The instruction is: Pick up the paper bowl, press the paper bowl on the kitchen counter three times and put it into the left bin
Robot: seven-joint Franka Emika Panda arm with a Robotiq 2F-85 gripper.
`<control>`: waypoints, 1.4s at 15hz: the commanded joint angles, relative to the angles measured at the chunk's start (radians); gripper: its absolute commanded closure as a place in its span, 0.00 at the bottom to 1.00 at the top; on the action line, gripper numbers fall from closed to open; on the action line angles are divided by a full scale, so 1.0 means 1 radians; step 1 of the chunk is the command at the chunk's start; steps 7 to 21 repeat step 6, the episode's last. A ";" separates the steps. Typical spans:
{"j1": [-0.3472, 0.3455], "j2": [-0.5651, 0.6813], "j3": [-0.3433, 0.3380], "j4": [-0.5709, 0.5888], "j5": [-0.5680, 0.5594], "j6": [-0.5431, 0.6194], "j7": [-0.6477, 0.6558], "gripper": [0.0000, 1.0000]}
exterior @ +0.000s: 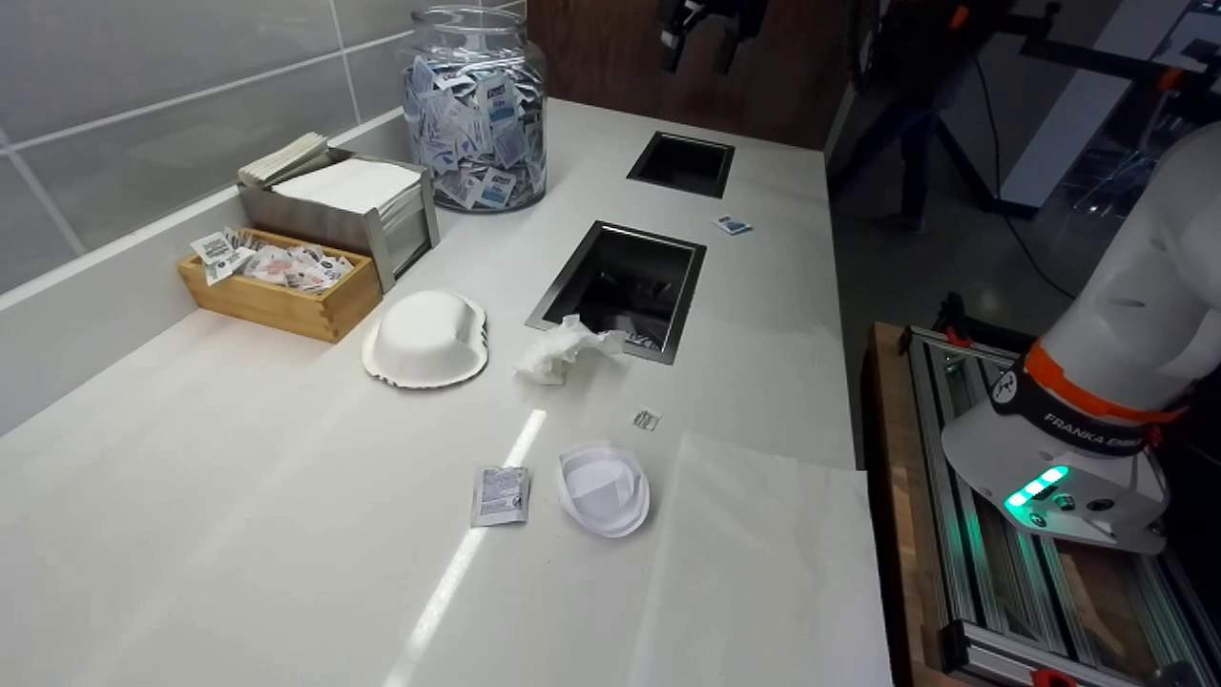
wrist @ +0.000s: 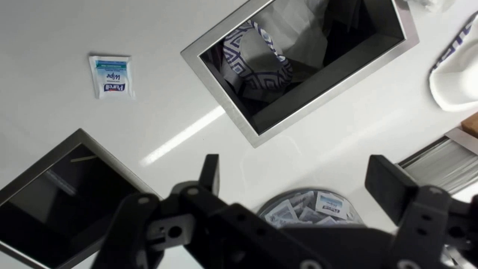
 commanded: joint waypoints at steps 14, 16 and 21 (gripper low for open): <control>0.009 -0.050 -0.005 -0.022 -0.013 -0.003 0.018 0.00; 0.009 -0.050 -0.005 -0.022 -0.013 -0.003 0.018 0.00; 0.009 -0.050 -0.005 -0.022 -0.013 -0.003 0.018 0.00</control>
